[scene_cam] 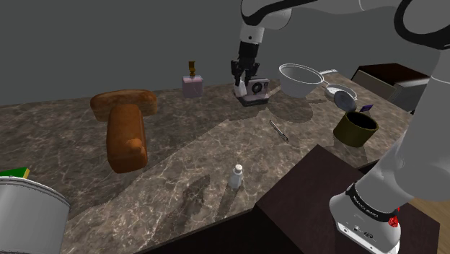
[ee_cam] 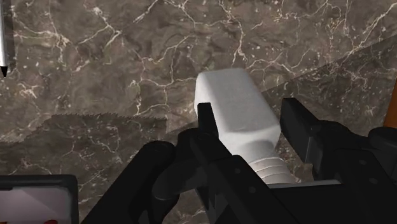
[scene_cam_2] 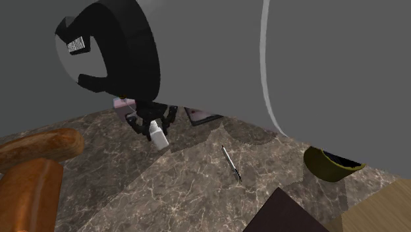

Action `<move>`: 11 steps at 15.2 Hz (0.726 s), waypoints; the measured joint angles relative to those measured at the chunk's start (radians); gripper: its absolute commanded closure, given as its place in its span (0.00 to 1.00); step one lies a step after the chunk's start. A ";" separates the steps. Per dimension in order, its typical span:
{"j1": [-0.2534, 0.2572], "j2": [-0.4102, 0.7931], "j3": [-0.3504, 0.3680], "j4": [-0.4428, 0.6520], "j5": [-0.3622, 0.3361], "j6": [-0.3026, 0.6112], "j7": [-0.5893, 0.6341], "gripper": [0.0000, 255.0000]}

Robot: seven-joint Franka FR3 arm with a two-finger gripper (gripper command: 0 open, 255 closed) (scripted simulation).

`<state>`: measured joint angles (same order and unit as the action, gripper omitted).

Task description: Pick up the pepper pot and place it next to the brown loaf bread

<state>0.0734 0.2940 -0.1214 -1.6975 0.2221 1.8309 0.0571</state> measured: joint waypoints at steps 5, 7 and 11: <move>0.060 0.043 0.038 0.062 0.007 0.000 0.099 1.00; 0.086 0.070 0.053 0.102 0.009 -0.004 0.140 1.00; 0.136 0.121 0.080 0.182 0.009 -0.017 0.221 1.00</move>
<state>0.2095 0.4147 -0.0418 -1.5155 0.2310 1.8135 0.2784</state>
